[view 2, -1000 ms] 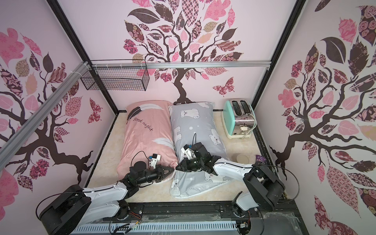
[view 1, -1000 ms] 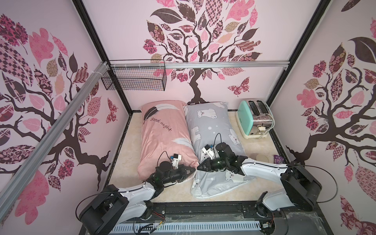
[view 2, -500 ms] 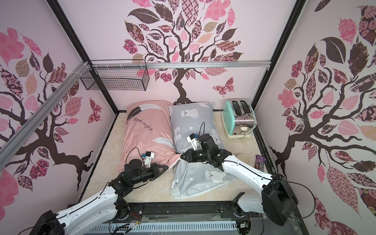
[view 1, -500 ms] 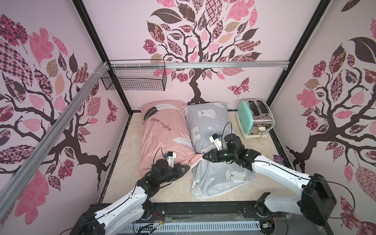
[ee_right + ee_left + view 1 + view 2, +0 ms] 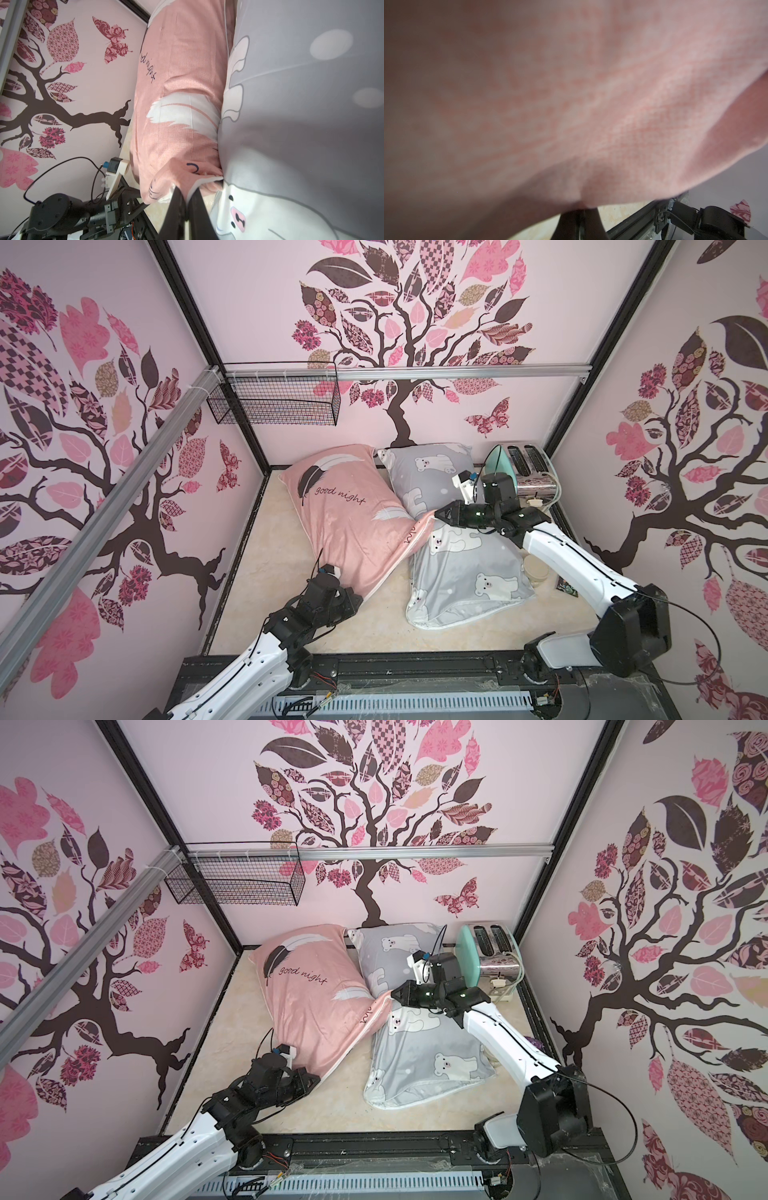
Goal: Zip up pillowcases
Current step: Zip the zipper on the pillowcase, then place the pillowcase at the center of the board.
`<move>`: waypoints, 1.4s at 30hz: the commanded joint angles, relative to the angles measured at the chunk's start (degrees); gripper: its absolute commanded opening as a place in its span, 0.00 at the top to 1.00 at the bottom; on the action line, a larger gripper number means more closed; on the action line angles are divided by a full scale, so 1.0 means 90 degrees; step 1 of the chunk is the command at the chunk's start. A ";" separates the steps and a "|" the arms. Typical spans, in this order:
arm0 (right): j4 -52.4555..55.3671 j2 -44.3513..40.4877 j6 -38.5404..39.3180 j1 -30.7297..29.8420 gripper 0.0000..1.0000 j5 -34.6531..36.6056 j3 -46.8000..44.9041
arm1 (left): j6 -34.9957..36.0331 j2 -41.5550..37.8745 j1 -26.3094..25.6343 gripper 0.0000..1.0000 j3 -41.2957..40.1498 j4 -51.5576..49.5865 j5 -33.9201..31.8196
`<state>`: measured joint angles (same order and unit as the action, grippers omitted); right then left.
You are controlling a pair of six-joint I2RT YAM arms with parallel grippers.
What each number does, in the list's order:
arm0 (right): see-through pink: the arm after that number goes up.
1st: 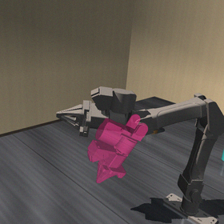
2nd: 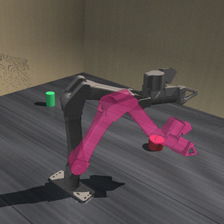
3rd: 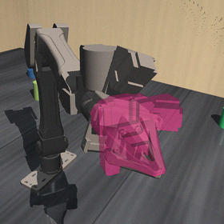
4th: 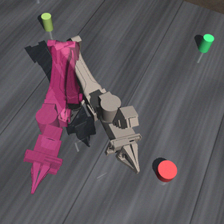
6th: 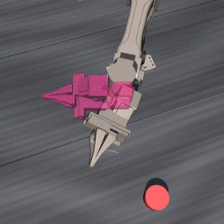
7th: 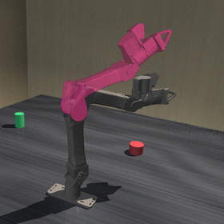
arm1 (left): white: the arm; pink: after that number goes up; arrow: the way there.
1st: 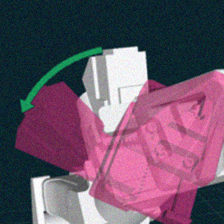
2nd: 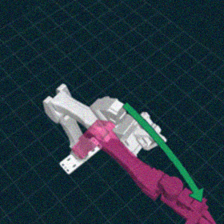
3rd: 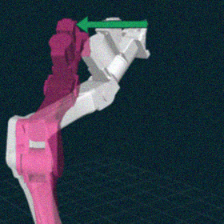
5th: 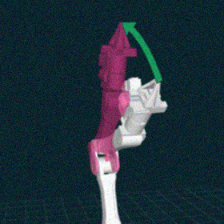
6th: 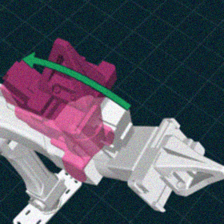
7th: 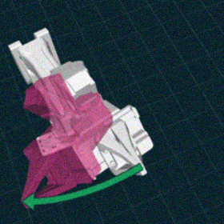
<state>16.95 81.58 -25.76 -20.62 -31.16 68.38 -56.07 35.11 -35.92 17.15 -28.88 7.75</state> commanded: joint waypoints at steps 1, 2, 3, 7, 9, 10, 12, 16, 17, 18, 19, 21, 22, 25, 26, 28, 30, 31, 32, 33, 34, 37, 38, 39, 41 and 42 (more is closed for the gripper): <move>-0.0311 0.0168 0.0206 0.0227 1.00 0.0128 0.0665 | 0.0158 -0.0066 0.0026 1.00 0.0004 -0.0619 -0.0236; -0.0301 0.0237 0.0215 0.0266 1.00 0.0141 0.0798 | 0.0150 -0.0075 0.0026 1.00 -0.0010 -0.0656 -0.0264; -0.0275 0.0294 0.0223 0.0288 1.00 0.0158 0.0886 | 0.0147 -0.0090 0.0026 1.00 -0.0020 -0.0660 -0.0293; -0.0193 0.0337 0.0269 0.0301 1.00 0.0135 0.0954 | 0.0237 0.0062 0.0017 1.00 0.0035 -0.0801 -0.0494; -0.0046 0.0312 0.0419 0.0325 1.00 0.0268 0.0910 | 0.0315 0.0239 -0.0016 1.00 0.0103 -0.0919 -0.0592; 0.0054 0.0279 0.0481 0.0352 1.00 0.0468 0.0910 | 0.0341 0.0350 -0.0061 1.00 0.0157 -0.1016 -0.0697; 0.0111 0.0211 0.0536 0.0430 1.00 0.0521 0.0917 | 0.0344 0.0557 -0.0241 1.00 0.0254 -0.1210 -0.0961; 0.0082 0.0205 0.0438 0.0524 1.00 0.0284 0.0961 | 0.0207 0.0555 -0.0462 1.00 0.0339 -0.1385 -0.1183; 0.0040 0.0222 0.0373 0.0516 1.00 0.0063 0.0886 | 0.0211 0.0423 -0.0463 1.00 0.0346 -0.1332 -0.1174; -0.0035 0.0203 0.0296 0.0493 1.00 -0.0130 0.0747 | 0.0230 0.0270 -0.0464 1.00 0.0369 -0.1266 -0.1201; -0.0115 0.0144 0.0237 0.0413 1.00 -0.0179 0.0516 | 0.0206 0.0099 -0.0465 0.96 0.0487 -0.1289 -0.1203; -0.0100 0.0006 0.0288 0.0086 1.00 0.0032 0.0082 | 0.0324 -0.0145 -0.0459 0.82 0.0956 -0.1607 -0.1372; -0.0082 -0.0034 0.0293 -0.0139 1.00 0.0137 -0.0149 | 0.0446 -0.0182 -0.0464 0.77 0.1289 -0.1811 -0.1463; -0.0145 -0.0052 0.0149 -0.0951 1.00 0.0310 -0.0769 | 0.0907 0.0193 -0.0463 0.63 0.2253 -0.1950 -0.1508; -0.0061 -0.0076 0.0204 -0.1267 1.00 0.0484 -0.0897 | 0.1081 0.0511 -0.0466 0.60 0.2517 -0.1808 -0.1474; 0.0488 -0.0300 0.0386 -0.1551 0.51 0.0986 -0.0916 | 0.1433 0.1249 -0.0468 0.57 0.2899 -0.1289 -0.1317; 0.1259 -0.0721 0.0525 -0.1551 0.01 0.2137 -0.0868 | 0.1656 0.2097 -0.0480 0.54 0.3078 -0.0496 -0.1172; 0.1683 -0.0980 0.0582 -0.1532 0.01 0.2846 -0.0836 | 0.1692 0.2580 -0.0489 0.53 0.3097 -0.0055 -0.1202; 0.1948 -0.1232 0.0596 -0.1429 0.01 0.3510 -0.0854 | 0.1587 0.3056 -0.0483 0.53 0.3084 0.0304 -0.1270; 0.2092 -0.1388 0.0569 -0.1185 0.01 0.3767 -0.0881 | 0.1587 0.3430 -0.0466 0.53 0.3061 0.0543 -0.1349; 0.2220 -0.1486 0.0516 -0.0774 0.00 0.3887 -0.0935 | 0.1596 0.3794 -0.0428 0.53 0.3022 0.0735 -0.1475; 0.2362 -0.1457 0.0556 0.0298 0.00 0.4539 -0.1187 | 0.1761 0.4347 -0.0160 0.53 0.2747 0.0564 -0.2299; 0.2239 -0.1396 0.0574 0.0603 0.00 0.4559 -0.1315 | 0.1830 0.4390 0.0055 0.53 0.2603 0.0363 -0.2605; 0.2085 -0.1312 0.0571 0.0818 0.01 0.4465 -0.1425 | 0.1901 0.4368 0.0272 0.53 0.2446 0.0192 -0.2817; 0.1734 -0.0969 0.0614 0.0934 0.01 0.4404 -0.1626 | 0.2009 0.4174 0.0811 0.52 0.2165 -0.0263 -0.3320; 0.1651 -0.0791 0.0626 0.0931 0.01 0.4179 -0.1675 | 0.2033 0.4047 0.1067 0.51 0.2090 -0.0417 -0.3405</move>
<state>31.46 70.63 -21.32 -11.94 5.30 55.51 -40.14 73.21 -32.21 39.13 -24.10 -10.87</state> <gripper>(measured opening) 0.995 0.491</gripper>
